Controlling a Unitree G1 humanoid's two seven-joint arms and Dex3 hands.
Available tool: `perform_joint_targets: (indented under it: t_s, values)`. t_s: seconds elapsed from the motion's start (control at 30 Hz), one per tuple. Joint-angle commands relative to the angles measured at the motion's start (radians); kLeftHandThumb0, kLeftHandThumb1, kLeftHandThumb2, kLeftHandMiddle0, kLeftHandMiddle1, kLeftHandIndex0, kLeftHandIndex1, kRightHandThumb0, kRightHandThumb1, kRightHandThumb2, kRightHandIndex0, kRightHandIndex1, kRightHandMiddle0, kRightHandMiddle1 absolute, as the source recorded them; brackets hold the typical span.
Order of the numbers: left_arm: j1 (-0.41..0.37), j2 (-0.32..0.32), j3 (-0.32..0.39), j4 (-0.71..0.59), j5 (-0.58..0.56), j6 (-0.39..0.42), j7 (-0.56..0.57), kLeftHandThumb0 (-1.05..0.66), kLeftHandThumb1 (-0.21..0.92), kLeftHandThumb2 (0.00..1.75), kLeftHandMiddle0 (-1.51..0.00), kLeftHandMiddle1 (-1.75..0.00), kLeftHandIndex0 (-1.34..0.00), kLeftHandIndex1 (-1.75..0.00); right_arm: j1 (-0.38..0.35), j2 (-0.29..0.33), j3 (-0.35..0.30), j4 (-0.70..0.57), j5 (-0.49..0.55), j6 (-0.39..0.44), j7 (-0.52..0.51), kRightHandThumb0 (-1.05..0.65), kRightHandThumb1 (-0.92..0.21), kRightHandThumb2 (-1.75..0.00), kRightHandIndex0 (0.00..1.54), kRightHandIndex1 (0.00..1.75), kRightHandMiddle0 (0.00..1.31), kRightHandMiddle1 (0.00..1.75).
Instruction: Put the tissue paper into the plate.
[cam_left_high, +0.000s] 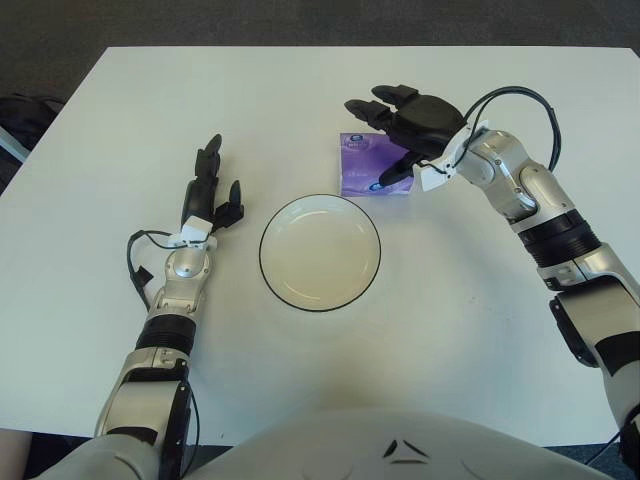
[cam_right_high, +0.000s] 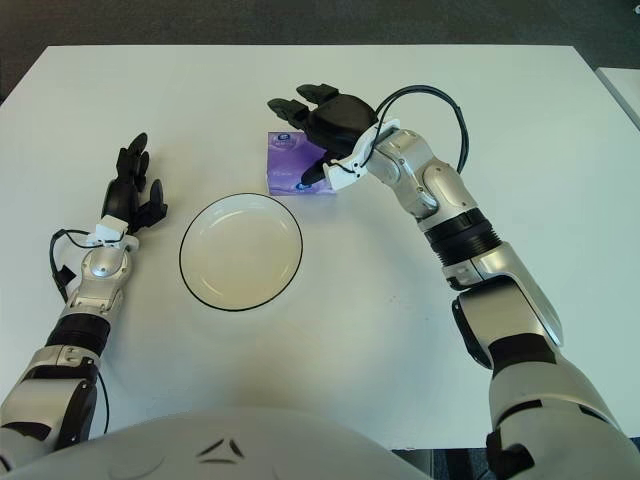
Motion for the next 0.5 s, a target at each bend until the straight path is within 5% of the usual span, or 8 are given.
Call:
perform_joint_targets:
  t_s: [0.0,0.47]
  values:
    - [0.156,-0.095,-0.050,0.147,0.016,0.003,-0.006,-0.71,0.92,0.84,-0.17,0.00,0.00,-0.31,0.028,0.006,0.010,-0.020,-0.011,0.001,0.007,-1.05,-0.92,-0.21,0.00,0.00,0.00,0.00]
    - [0.155,-0.092,-0.049,0.153,0.012,-0.004,-0.013,-0.71,0.92,0.84,-0.18,0.00,0.00,-0.31,0.058,0.033,0.038,0.028,-0.040,-0.007,-0.035,-1.05,-0.92,-0.22,0.00,0.00,0.00,0.00]
